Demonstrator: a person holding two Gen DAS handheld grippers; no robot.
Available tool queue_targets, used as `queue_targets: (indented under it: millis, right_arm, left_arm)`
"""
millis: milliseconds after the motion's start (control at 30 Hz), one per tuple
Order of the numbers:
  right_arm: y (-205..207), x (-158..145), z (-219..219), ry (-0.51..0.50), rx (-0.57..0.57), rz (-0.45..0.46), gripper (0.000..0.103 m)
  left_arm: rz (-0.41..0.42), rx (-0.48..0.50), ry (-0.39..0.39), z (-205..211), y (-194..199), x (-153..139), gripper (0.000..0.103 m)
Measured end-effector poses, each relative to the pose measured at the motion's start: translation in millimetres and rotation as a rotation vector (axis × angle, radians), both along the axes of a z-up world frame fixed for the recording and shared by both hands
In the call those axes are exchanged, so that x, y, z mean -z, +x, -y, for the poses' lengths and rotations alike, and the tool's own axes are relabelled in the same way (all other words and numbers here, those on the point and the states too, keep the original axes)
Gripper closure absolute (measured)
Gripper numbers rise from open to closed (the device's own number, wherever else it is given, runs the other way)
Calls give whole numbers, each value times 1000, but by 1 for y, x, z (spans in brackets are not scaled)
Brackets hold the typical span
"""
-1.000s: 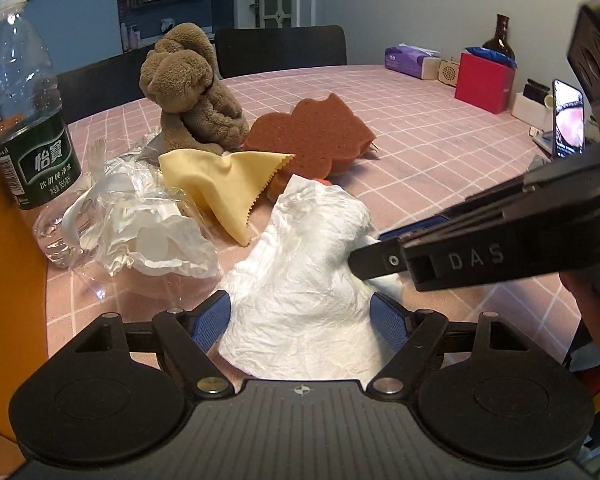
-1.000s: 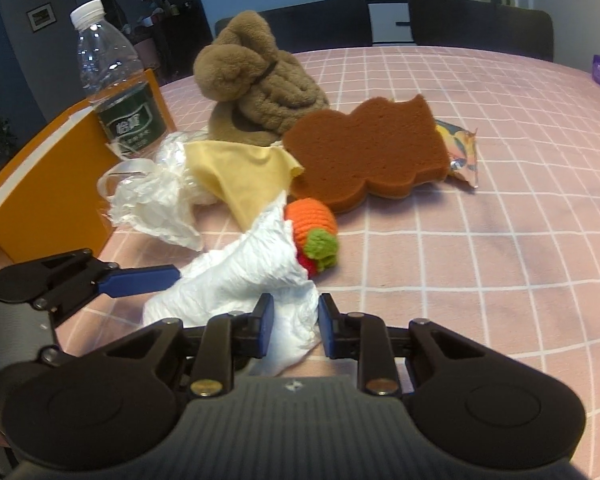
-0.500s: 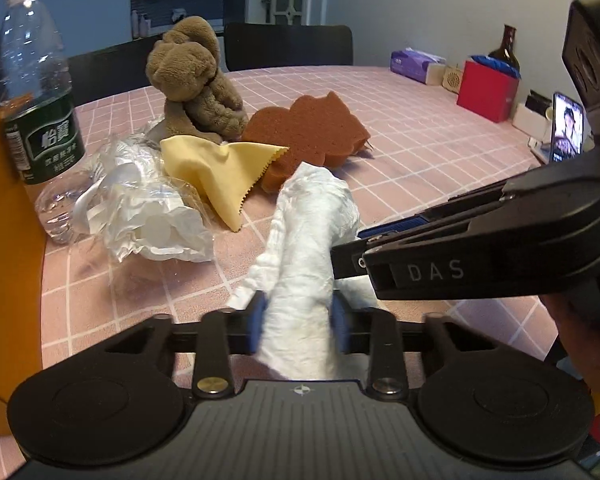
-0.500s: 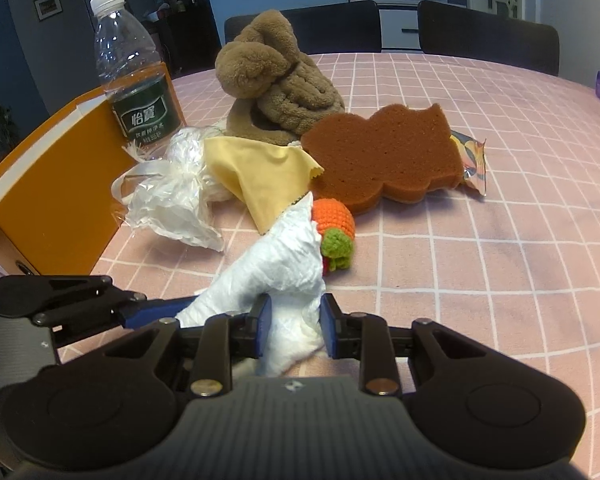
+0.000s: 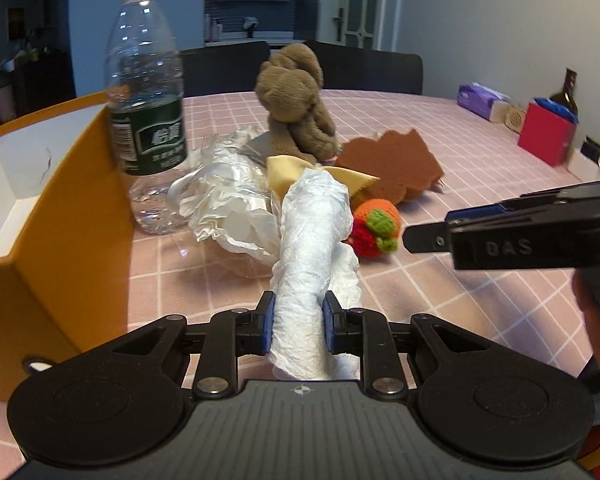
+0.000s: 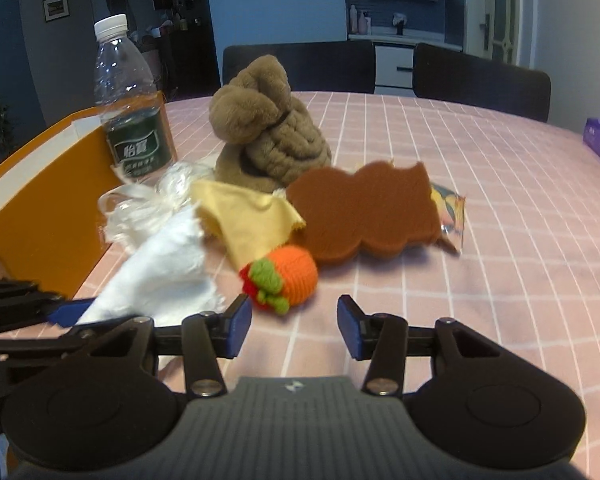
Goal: Organize soft objects
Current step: 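Carry the tissue and crocheted fruit over the box with both grippers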
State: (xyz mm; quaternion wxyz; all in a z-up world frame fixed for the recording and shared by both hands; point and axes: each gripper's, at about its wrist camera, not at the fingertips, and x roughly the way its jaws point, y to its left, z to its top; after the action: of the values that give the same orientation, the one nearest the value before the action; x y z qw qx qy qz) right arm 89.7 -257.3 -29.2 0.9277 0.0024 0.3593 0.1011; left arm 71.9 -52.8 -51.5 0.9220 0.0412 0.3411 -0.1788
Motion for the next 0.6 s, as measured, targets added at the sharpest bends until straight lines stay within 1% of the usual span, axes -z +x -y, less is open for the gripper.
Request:
queue_targets:
  millis: [133, 267, 333, 533, 600]
  right_arm:
    - [17, 4, -10, -23, -28, 14, 55]
    - [30, 11, -15, -1, -27, -8, 55]
    - [33, 14, -17, -9, -22, -7, 53]
    - [33, 17, -19, -30, -29, 3, 53]
    - [33, 20, -17, -17, -25, -19, 51]
  left_arm:
    - [-2, 0, -6, 0, 0, 0, 77]
    - [-7, 0, -13, -2, 1, 1, 76]
    - [-13, 0, -19, -3, 1, 1, 77]
    - [-24, 5, -35, -3, 1, 4, 76]
    - [-20, 8, -39, -3, 0, 3, 76]
